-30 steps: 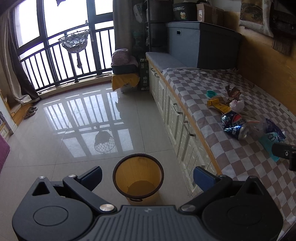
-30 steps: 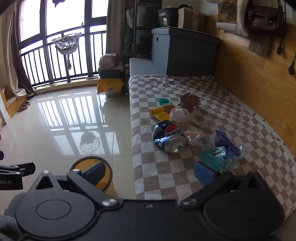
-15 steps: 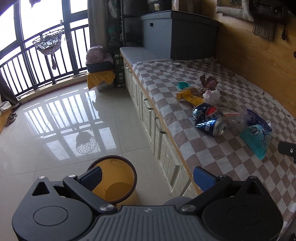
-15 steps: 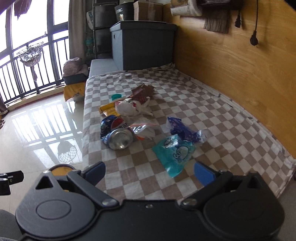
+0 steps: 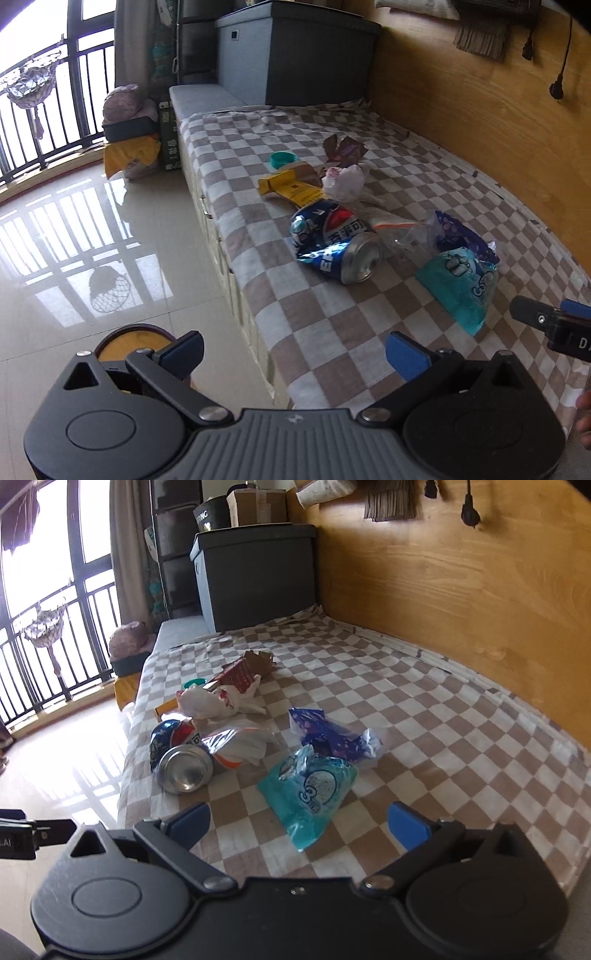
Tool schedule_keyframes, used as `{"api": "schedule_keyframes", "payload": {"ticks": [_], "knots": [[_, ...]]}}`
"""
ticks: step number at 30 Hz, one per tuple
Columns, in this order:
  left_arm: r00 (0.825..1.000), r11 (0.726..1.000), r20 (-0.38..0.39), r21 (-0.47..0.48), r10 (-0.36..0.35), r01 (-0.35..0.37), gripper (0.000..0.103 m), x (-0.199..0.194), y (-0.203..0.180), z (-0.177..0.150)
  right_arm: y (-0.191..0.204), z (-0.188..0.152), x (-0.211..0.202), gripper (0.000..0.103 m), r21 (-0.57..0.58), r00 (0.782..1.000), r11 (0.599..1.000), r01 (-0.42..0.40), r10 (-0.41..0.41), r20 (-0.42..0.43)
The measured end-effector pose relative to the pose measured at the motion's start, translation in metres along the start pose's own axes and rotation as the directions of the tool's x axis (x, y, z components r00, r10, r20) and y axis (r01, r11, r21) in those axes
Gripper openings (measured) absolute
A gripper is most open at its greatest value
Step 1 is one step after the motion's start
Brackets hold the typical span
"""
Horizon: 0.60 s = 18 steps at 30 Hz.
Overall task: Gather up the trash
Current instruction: 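Move both tools toward the trash on the checkered bench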
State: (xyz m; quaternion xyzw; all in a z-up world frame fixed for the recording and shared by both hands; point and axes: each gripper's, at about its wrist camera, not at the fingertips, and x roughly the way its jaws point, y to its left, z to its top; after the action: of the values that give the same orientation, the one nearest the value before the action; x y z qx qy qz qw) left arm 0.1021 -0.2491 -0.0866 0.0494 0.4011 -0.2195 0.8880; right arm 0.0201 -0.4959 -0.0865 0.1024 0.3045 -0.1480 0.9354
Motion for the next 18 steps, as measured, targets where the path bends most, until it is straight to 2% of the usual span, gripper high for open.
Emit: {"api": "schedule_keyframes", "payload": {"ticks": [2, 5, 10, 15, 18], "knots": [[0.999, 0.999, -0.013, 0.018, -0.038, 0.038, 0.103, 0.012, -0.005, 0.005, -0.006, 0.001, 0.012, 0.103, 0.017, 1.000, 1.000, 0.007, -0.007, 0.010], [0.999, 0.998, -0.016, 0.046, -0.041, 0.042, 0.103, 0.028, -0.012, 0.011, -0.012, 0.004, 0.032, 0.103, 0.028, 1.000, 1.000, 0.002, -0.003, 0.014], [0.997, 0.993, -0.006, 0.091, -0.079, 0.079, 0.103, 0.055, -0.013, 0.027, -0.022, 0.012, 0.069, 0.103, 0.113, 1.000, 0.994, 0.002, 0.001, -0.029], [0.993, 0.992, -0.014, -0.032, -0.121, 0.120, 0.103, 0.083, -0.002, 0.053, -0.029, 0.017, 0.098, 0.098, 0.210, 0.998, 0.977, -0.035, 0.044, -0.039], [0.990, 0.980, -0.005, -0.144, -0.139, 0.137, 0.103, 0.100, 0.009, 0.070, -0.028, 0.016, 0.112, 0.095, 0.231, 0.997, 0.972, -0.040, 0.053, -0.050]]}}
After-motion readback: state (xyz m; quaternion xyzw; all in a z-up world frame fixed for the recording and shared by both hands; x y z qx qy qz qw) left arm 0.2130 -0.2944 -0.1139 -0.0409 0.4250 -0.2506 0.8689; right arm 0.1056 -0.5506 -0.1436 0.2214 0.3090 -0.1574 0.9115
